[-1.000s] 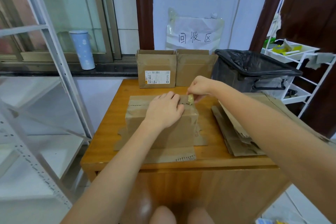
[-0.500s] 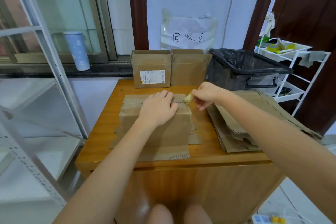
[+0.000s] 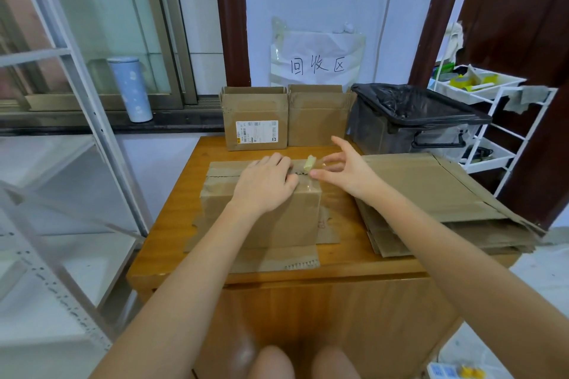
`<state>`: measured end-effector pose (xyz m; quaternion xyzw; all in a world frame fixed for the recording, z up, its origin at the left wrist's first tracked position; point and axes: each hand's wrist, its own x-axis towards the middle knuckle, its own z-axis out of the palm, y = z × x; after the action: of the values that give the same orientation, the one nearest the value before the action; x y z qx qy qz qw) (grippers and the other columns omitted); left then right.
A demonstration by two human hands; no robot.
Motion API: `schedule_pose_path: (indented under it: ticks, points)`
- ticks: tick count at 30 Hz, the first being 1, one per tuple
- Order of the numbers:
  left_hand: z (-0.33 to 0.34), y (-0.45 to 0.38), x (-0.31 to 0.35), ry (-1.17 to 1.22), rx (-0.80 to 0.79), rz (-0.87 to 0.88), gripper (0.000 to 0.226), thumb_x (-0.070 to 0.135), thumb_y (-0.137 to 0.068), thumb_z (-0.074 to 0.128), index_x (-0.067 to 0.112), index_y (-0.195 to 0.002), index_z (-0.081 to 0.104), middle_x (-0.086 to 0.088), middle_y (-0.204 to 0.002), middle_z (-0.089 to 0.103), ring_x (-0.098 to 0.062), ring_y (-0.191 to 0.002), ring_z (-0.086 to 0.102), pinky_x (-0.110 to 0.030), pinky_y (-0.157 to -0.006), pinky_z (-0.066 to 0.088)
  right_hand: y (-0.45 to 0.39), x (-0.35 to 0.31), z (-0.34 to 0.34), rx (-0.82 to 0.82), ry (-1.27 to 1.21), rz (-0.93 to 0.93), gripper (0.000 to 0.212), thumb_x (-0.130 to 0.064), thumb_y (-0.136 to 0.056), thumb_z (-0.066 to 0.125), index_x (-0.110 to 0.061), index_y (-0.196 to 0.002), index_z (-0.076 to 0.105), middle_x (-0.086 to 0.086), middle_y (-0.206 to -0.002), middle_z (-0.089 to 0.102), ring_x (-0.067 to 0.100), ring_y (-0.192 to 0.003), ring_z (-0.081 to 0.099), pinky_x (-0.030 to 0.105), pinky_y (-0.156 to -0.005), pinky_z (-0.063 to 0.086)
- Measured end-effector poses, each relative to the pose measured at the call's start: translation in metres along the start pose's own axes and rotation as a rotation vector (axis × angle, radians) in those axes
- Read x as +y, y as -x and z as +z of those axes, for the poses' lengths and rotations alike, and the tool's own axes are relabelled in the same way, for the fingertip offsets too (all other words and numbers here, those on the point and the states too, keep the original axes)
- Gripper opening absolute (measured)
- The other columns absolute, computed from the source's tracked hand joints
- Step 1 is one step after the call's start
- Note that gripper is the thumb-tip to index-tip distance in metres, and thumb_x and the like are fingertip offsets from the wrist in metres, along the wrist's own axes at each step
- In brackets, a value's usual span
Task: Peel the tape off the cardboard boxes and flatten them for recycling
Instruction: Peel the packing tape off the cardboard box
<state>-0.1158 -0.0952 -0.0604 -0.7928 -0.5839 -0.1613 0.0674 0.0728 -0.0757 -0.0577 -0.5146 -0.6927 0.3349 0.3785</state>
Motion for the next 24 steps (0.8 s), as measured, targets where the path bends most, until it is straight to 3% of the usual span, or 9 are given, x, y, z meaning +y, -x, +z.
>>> schedule_pose_path:
  ticks: [3, 6, 11, 15, 20, 24]
  points:
    - [0.000, 0.000, 0.000, -0.003, -0.001, 0.005, 0.040, 0.036, -0.099, 0.030, 0.017, -0.128, 0.050, 0.000, -0.124, 0.053, -0.017, -0.111, 0.049, -0.033, -0.091, 0.039, 0.001, -0.005, 0.001, -0.032, 0.077, -0.110, 0.057, -0.033, -0.083, 0.070, -0.019, -0.135, 0.050, -0.006, -0.119, 0.058, 0.008, -0.107, 0.057, 0.015, -0.083, 0.049]
    - [0.000, -0.001, 0.000, -0.009, -0.003, 0.007, 0.040, 0.037, -0.099, 0.030, 0.017, -0.128, 0.050, 0.000, -0.125, 0.053, -0.017, -0.111, 0.049, -0.033, -0.091, 0.039, -0.003, -0.009, 0.003, -0.053, 0.132, -0.167, 0.037, -0.031, -0.082, 0.072, -0.019, -0.116, 0.062, -0.007, -0.109, 0.061, 0.007, -0.100, 0.058, 0.014, -0.084, 0.049]
    - [0.000, -0.001, 0.000, -0.003, -0.002, -0.003, 0.040, 0.036, -0.099, 0.029, 0.018, -0.128, 0.050, 0.000, -0.124, 0.053, -0.016, -0.110, 0.049, -0.032, -0.091, 0.040, -0.001, -0.003, 0.004, 0.066, 0.120, -0.165, 0.026, -0.025, -0.079, 0.076, -0.012, -0.095, 0.060, -0.001, -0.094, 0.064, 0.011, -0.088, 0.063, 0.019, -0.078, 0.051]
    - [0.001, -0.001, 0.000, 0.001, -0.001, -0.023, 0.040, 0.037, -0.099, 0.030, 0.018, -0.128, 0.049, 0.000, -0.125, 0.052, -0.017, -0.112, 0.048, -0.032, -0.091, 0.038, 0.008, 0.005, 0.012, 0.136, 0.001, -0.230, 0.021, -0.012, -0.083, 0.072, -0.021, -0.088, 0.053, -0.002, -0.097, 0.063, 0.009, -0.093, 0.063, 0.019, -0.083, 0.052]
    - [0.001, -0.001, 0.000, -0.012, 0.011, -0.020, 0.039, 0.038, -0.099, 0.030, 0.018, -0.126, 0.049, 0.000, -0.121, 0.052, -0.017, -0.109, 0.048, -0.031, -0.088, 0.038, 0.017, 0.018, 0.019, 0.158, -0.050, -0.330, 0.021, -0.005, -0.090, 0.060, -0.022, -0.101, 0.054, -0.009, -0.102, 0.059, 0.009, -0.103, 0.058, 0.023, -0.096, 0.046]
    - [0.002, -0.001, 0.000, -0.016, 0.011, -0.011, 0.038, 0.038, -0.099, 0.030, 0.018, -0.124, 0.050, 0.000, -0.118, 0.053, -0.017, -0.107, 0.048, -0.032, -0.088, 0.038, 0.023, 0.023, 0.024, 0.181, -0.110, -0.270, 0.028, -0.004, -0.093, 0.055, -0.014, -0.119, 0.052, -0.012, -0.110, 0.056, 0.000, -0.106, 0.055, 0.010, -0.094, 0.042]
